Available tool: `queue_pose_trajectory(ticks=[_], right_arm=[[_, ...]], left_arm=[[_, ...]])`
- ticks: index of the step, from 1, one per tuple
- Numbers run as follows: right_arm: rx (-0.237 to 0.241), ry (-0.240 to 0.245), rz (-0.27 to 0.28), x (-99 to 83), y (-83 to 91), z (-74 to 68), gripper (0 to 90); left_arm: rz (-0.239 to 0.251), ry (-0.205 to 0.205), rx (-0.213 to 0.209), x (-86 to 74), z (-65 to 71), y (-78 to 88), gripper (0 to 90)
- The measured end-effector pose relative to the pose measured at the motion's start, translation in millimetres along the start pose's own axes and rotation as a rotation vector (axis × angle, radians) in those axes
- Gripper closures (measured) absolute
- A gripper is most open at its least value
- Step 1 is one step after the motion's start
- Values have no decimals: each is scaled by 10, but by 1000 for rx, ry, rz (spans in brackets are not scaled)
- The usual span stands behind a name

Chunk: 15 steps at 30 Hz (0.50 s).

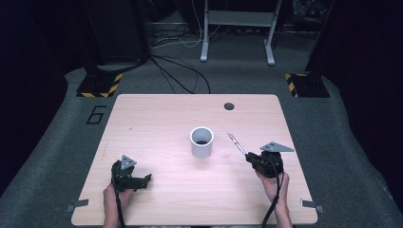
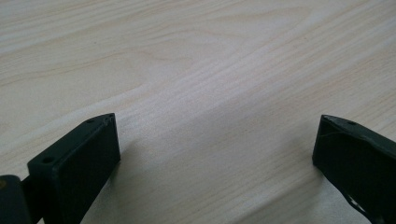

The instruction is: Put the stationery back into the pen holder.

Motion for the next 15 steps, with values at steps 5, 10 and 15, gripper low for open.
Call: queue_pose_trajectory(ticks=[5,10,15], right_arm=[[1,13,1,102,32,14,814],[12,23,5,201,69,25,814],[20,28,8,290,94,29,814]], left_arm=[[-3,2,-4,2,-1,2,7],[-3,2,-4,2,-1,2,7],[4,1,0,-1,0,-3,7]])
Point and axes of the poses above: each handheld gripper's, and its own axes: y roughly backward along the jaws, x roughly out of its top, z roughly to its right, the point moved 1 cm from there along -y, roughly forward along the jaws
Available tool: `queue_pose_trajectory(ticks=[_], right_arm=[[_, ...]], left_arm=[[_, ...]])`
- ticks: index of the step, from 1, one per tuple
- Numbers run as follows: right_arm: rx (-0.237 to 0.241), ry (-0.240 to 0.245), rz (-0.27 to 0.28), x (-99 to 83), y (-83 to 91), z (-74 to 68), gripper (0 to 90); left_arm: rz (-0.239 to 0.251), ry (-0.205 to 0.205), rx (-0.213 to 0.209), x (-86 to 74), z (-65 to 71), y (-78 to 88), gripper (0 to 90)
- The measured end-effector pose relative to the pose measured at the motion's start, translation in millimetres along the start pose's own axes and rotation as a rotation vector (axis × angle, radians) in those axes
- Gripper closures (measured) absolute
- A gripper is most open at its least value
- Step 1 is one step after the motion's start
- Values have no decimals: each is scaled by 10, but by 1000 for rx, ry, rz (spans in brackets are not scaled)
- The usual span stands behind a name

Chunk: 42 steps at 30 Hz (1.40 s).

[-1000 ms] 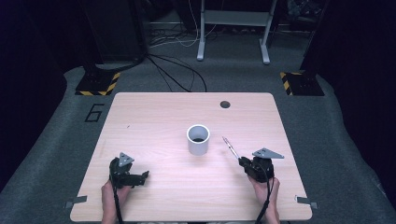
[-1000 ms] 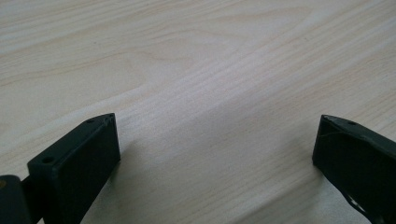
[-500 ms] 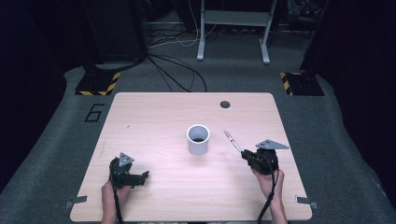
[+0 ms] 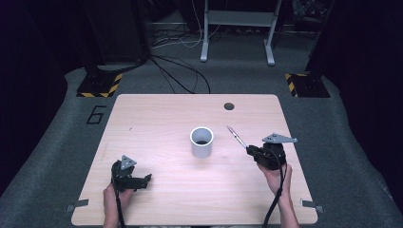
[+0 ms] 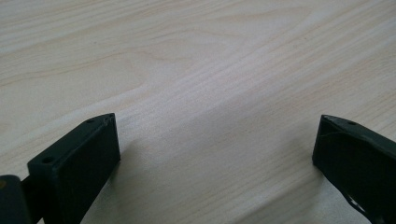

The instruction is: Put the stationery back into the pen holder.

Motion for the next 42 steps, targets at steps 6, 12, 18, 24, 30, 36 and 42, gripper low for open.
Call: queue_pose_trajectory(ticks=[6,12,18,24,30,36,42], right_arm=[[20,16,-2,124,38,6,814],[39,28,0,245,76,-5,814],[67,47,-2,352,74,-26,814],[86,75,-15,467,95,-105,814],[107,115,-36,584,97,-186,814],[129,140,-50,652,58,-266,814],[146,160,-88,667,-30,-345,813]], left_arm=[[5,2,4,-1,3,-4,7],[0,0,1,0,1,0,7],[-3,1,-1,2,0,3,7],[11,3,8,-3,5,-8,7],[10,3,8,-2,4,-7,7],[11,3,8,-3,4,-8,7],[7,2,4,-3,3,-5,7]])
Point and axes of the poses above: each handheld gripper's, and its own axes: y roughly backward along the jaws, x roughly out of its top, z roughly to its right, the point moved 1 cm from there along -y, roughly forward along the jaws
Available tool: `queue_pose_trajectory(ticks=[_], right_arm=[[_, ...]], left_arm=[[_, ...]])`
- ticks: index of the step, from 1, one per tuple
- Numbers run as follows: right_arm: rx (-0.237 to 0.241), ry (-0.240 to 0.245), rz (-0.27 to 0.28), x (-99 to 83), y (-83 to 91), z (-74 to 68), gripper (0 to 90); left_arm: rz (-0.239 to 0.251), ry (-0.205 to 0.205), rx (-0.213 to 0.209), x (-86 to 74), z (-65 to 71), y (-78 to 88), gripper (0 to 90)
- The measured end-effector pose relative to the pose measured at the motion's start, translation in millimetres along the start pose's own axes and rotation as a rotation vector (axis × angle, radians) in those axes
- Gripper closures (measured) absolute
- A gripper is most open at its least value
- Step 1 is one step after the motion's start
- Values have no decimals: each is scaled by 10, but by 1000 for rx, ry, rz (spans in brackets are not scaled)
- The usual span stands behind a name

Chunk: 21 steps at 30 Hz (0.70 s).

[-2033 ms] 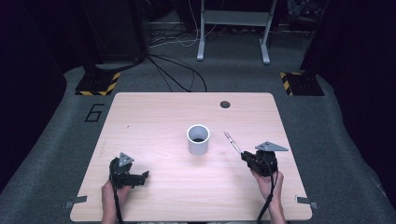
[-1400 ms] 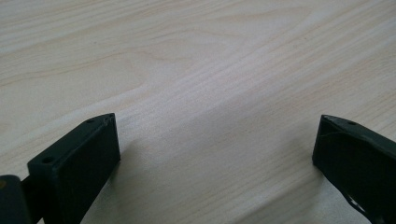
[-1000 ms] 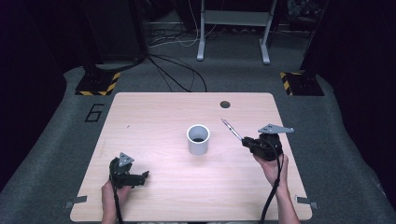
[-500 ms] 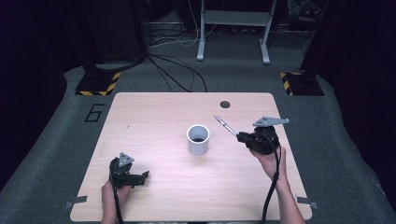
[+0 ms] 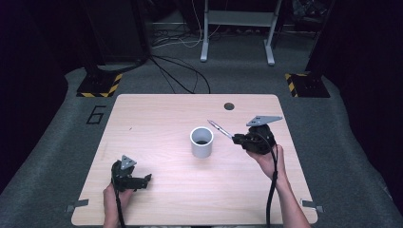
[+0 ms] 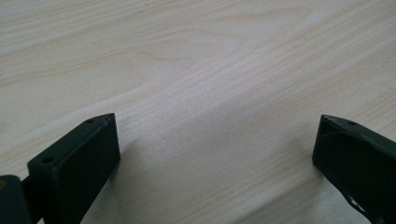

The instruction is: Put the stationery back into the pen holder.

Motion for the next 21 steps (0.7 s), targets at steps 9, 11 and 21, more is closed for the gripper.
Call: queue_pose_trajectory(ticks=[9,11,21], right_arm=[[33,26,-61,21,-156,-48,813],[38,26,-65,26,-193,-46,813],[45,26,-126,41,-281,-34,812]], left_arm=[[5,1,2,0,-1,-2,9],[5,1,3,0,0,-2,9],[4,0,3,0,0,-2,9]])
Point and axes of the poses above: each handheld gripper's, and its own axes: y roughly backward along the jaws, x roughly out of its top, z roughly to its right, the point moved 1 cm from there along -y, roughly forward along the jaws
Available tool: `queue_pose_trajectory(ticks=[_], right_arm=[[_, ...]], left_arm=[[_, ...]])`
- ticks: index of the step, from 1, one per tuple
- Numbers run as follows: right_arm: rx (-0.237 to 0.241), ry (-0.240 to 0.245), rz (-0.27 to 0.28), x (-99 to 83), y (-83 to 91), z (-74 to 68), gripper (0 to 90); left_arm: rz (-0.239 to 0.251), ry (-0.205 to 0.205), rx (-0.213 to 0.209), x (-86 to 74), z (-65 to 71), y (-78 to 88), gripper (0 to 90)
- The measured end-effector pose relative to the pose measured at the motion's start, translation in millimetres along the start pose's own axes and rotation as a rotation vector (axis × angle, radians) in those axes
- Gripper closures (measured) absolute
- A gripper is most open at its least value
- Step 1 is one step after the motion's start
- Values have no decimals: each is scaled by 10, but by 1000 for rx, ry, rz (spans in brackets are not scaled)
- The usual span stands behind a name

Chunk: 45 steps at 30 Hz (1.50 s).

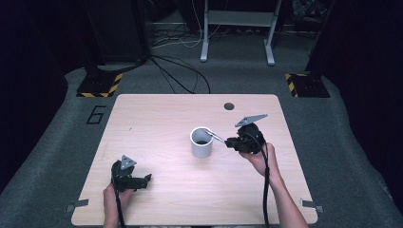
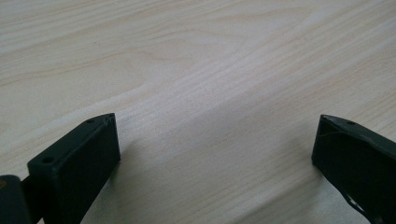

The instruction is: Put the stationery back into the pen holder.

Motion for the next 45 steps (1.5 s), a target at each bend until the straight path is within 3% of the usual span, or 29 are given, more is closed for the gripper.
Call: queue_pose_trajectory(ticks=[24,43,45], right_arm=[[-17,-7,-130,141,-230,-5,810],[-22,3,-161,340,-402,-16,807],[-26,-13,-173,361,-423,-29,807]], left_arm=[[0,0,0,0,0,0,9],[0,0,0,0,0,0,9],[0,1,-1,0,0,0,9]])
Point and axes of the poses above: each handheld gripper's, and its own axes: y roughly backward along the jaws, x roughly out of its top, z roughly to its right, the point moved 1 cm from there along -y, roughly forward along the jaws
